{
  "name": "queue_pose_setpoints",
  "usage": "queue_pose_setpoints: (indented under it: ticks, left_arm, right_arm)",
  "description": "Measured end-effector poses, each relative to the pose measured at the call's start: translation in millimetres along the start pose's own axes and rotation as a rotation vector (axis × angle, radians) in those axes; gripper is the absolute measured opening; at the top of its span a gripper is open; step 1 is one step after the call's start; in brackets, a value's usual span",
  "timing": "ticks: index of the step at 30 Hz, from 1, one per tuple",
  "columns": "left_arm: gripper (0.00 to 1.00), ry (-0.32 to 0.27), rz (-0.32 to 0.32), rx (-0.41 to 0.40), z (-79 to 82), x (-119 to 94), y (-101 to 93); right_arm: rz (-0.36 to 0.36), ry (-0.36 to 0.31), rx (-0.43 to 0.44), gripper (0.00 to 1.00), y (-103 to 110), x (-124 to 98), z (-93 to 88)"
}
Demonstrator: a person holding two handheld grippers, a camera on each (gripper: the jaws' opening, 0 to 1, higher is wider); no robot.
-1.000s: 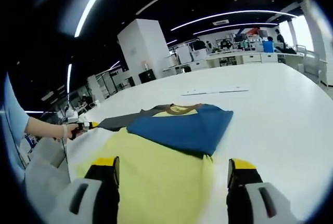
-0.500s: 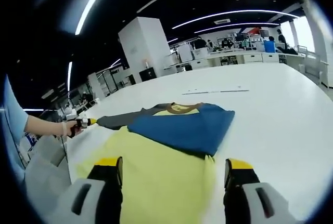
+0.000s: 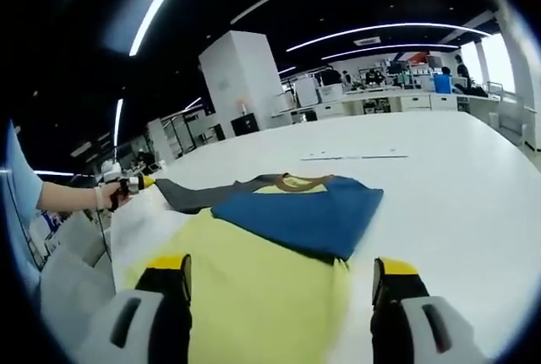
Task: Fold the garment on the visible template until the final outline fits inside the template.
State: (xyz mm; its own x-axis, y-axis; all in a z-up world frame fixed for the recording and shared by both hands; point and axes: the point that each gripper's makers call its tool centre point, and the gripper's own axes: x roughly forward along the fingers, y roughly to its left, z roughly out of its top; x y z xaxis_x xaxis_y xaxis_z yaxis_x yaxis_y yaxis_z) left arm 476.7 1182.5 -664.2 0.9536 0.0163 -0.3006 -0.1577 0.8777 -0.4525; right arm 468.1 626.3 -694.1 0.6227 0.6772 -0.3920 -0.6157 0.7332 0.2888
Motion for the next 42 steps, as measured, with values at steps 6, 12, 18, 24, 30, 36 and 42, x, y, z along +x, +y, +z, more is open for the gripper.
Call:
queue_pose_setpoints:
  ticks: [6, 12, 18, 24, 30, 36, 42]
  left_arm:
    - [0.00, -0.029, -0.119, 0.029, 25.8, 2.7, -52.5]
    - [0.00, -0.004, -0.228, 0.126, 32.5, 18.8, -114.3]
    - [0.00, 0.025, -0.309, 0.118, 20.0, 45.6, -166.7]
    - [0.00, 0.075, -0.364, 0.136, -1.5, 67.3, -208.2]
    - [0.00, 0.122, -0.405, 0.136, -25.6, 83.9, -239.9]
    - [0.00, 0.173, -0.448, 0.134, -54.1, 95.6, -271.9]
    - [0.00, 0.215, -0.503, 0.114, -88.0, 110.1, -312.5]
  right_arm:
    - [0.012, -0.019, 0.013, 0.88, 4.1, -1.9, 0.8]
    - [0.031, -0.019, -0.023, 0.88, 7.6, -1.0, 4.3]
    - [0.028, -0.024, -0.053, 0.88, 3.0, -7.8, 8.6]
    - [0.015, -0.030, -0.060, 0.88, -11.9, -19.3, 13.1]
    - [-0.001, -0.044, -0.036, 0.88, -22.3, -26.3, 10.6]
    - [0.001, -0.030, -0.025, 0.88, -23.7, -27.0, -2.1]
    - [0.005, -0.019, 0.006, 0.87, -29.6, -26.7, -13.1]
